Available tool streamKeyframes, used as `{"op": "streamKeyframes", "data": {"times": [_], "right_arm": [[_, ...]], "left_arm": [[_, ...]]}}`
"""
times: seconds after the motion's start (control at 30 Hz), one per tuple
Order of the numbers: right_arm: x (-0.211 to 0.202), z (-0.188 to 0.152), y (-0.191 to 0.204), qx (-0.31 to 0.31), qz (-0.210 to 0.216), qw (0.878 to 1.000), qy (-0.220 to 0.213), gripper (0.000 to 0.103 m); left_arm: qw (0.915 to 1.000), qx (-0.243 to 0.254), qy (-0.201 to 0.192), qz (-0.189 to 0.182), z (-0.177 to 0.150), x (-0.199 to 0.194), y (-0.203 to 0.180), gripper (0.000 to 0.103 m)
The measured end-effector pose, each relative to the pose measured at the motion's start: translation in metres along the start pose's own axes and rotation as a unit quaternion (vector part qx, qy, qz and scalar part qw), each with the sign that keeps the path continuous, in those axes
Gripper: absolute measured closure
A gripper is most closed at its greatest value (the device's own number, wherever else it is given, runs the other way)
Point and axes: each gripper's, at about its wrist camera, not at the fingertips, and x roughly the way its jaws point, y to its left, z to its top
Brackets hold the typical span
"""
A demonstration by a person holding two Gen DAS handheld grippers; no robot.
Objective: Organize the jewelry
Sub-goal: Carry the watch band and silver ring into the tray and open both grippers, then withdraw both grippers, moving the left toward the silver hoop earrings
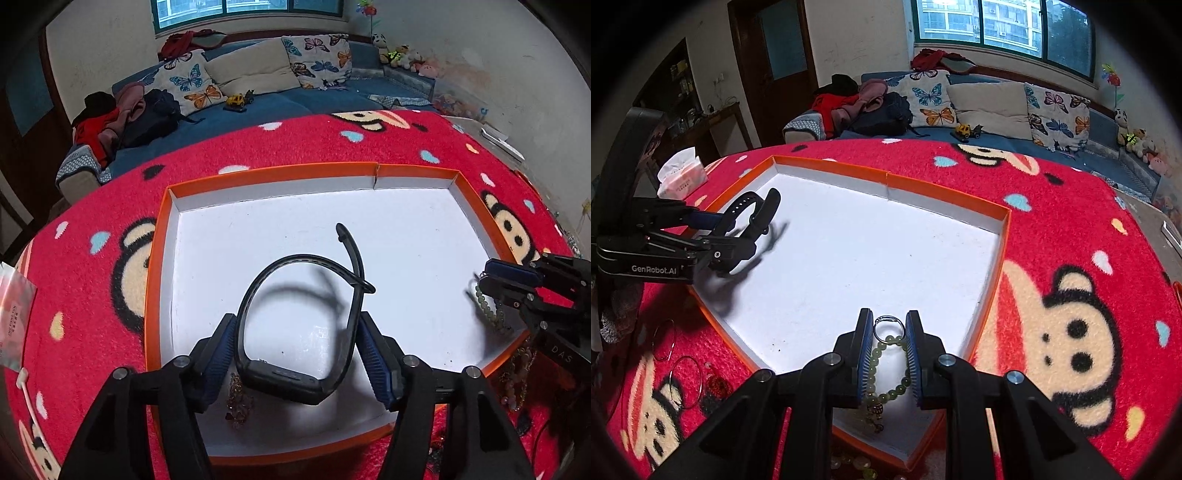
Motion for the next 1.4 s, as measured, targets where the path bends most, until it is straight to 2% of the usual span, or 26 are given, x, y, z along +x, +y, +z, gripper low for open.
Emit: {"op": "streamKeyframes", "data": {"times": [0.23,0.93,1.1,1.4], "right_arm": [[0.002,0.002,0.001,-0.003,-0.001,1.000,0.009,0.079],[-0.036,-0.002,0.007,0.000,-0.005,1.000,-0.019,0.078],[-0.044,-0.007,0.005,0.004,-0.007,1.000,-0.023,0.078],[-0.062,-0.027,0.002,0.015,-0.013,1.000,-0.022,0.078]], "left_arm": [[1.0000,-0.008,0.001,0.000,-0.002,-0.007,0.003,0.034],[0.9998,-0.013,-0.014,0.004,-0.010,-0.044,0.007,0.034],[0.9997,-0.014,-0.016,0.008,-0.020,-0.054,0.009,0.034],[0.9996,-0.009,-0.027,0.005,-0.058,-0.086,-0.004,0.034]]}}
